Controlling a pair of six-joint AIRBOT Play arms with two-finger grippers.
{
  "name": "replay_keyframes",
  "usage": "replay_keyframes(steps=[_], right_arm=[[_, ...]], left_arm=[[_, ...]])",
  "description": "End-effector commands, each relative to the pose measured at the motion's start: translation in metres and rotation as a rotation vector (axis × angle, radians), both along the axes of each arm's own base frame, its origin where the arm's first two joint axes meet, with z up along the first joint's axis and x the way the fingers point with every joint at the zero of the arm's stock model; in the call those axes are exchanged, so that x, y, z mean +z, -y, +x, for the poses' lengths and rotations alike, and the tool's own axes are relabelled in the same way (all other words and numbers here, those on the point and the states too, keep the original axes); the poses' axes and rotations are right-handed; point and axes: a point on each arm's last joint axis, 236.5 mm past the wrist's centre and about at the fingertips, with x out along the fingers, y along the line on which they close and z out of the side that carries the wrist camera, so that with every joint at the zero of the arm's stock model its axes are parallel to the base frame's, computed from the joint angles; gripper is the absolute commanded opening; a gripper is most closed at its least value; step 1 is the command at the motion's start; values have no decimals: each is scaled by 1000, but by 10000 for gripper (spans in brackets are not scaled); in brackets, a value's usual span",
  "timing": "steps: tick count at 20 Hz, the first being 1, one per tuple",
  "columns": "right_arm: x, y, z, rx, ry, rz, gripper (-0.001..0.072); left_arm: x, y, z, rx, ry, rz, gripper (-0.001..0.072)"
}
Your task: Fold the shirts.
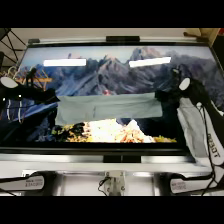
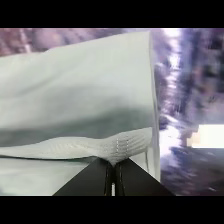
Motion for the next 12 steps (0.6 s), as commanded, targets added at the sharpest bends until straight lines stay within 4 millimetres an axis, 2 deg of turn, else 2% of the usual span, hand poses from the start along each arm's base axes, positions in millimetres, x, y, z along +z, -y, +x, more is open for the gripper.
replay_keyframes(steps=[1, 3, 4, 5, 6, 7, 9, 10, 12], right_arm=[[-26, -3, 7, -16, -30, 6, 70], [-35, -5, 5, -45, -56, 27, 72], [-35, -6, 5, -47, -55, 32, 144], [-31, -7, 4, -38, -56, 34, 365], [-23, -7, 0, 6, -64, 22, 531], [-13, -5, -3, 45, -70, 13, 536], [10, 10, -3, 44, -60, 13, 671], [15, 24, 0, 8, -51, 20, 676], [11, 39, 1, -84, -64, 106, 676]], left_arm=[[-33, 9, 14, 4, -61, -28, 27], [-47, 11, 12, -1, -95, -33, 28], [-50, 11, 11, 0, -103, -35, 33], [-50, 11, 11, -1, -103, -34, 120], [-47, 9, 11, -4, -106, -37, 339], [-42, 7, 11, -8, -110, -42, 526], [-28, -2, 13, -11, -107, -50, 542], [-19, -7, 15, -15, -102, -54, 541], [-1, -9, 18, -33, -83, -54, 538]])
